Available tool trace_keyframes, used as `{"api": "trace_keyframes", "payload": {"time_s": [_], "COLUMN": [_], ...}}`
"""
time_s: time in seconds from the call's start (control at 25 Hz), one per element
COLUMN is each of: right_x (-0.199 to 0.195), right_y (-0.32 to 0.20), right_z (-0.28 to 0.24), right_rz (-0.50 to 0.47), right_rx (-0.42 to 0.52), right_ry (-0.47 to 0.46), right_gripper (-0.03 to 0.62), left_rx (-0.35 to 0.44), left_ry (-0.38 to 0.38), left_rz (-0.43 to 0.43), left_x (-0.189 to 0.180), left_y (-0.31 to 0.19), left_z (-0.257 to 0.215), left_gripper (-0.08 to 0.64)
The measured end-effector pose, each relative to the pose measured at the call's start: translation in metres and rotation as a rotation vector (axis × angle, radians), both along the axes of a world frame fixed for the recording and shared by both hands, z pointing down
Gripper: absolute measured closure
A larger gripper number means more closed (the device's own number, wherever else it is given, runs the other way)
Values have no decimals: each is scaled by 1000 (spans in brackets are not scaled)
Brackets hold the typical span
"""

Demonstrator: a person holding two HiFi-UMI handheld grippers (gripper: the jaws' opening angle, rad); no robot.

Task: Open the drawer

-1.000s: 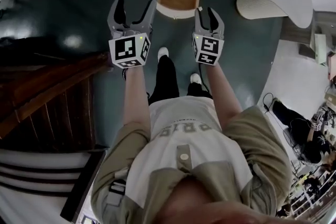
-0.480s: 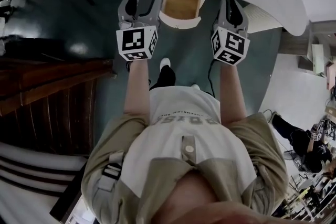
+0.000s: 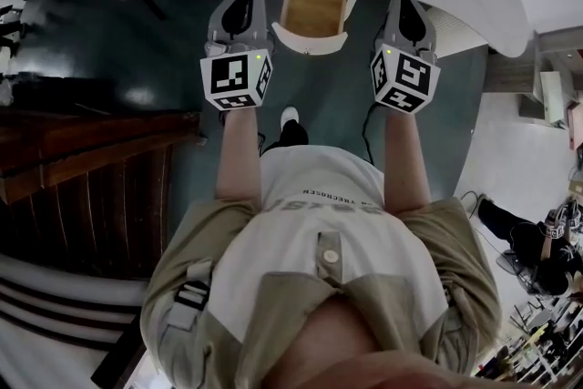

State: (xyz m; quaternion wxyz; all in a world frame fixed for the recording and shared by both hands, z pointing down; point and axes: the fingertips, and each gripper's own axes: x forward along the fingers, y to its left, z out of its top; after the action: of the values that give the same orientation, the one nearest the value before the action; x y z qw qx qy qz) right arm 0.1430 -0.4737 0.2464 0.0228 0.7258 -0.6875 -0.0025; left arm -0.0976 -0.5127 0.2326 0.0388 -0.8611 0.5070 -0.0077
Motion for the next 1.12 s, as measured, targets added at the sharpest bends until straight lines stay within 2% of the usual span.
{"api": "trace_keyframes", "payload": {"time_s": [0.44, 0.72, 1.12], "right_x": [-7, -11, -12], "right_y": [-6, -10, -14], "right_z": [-3, 1, 3], "right_rz": [20, 10, 12], "right_rx": [5, -9, -18], "right_ry": [0, 50, 60], "right_gripper": [590, 592, 592], "left_rx": [-5, -13, -28], "left_ry": [7, 3, -2], "left_rz": [-4, -3, -2], "left_x": [-10, -8, -11], "left_y": [-10, -16, -22], "left_z": [-2, 0, 5], "left_gripper": [555, 555, 555]}}
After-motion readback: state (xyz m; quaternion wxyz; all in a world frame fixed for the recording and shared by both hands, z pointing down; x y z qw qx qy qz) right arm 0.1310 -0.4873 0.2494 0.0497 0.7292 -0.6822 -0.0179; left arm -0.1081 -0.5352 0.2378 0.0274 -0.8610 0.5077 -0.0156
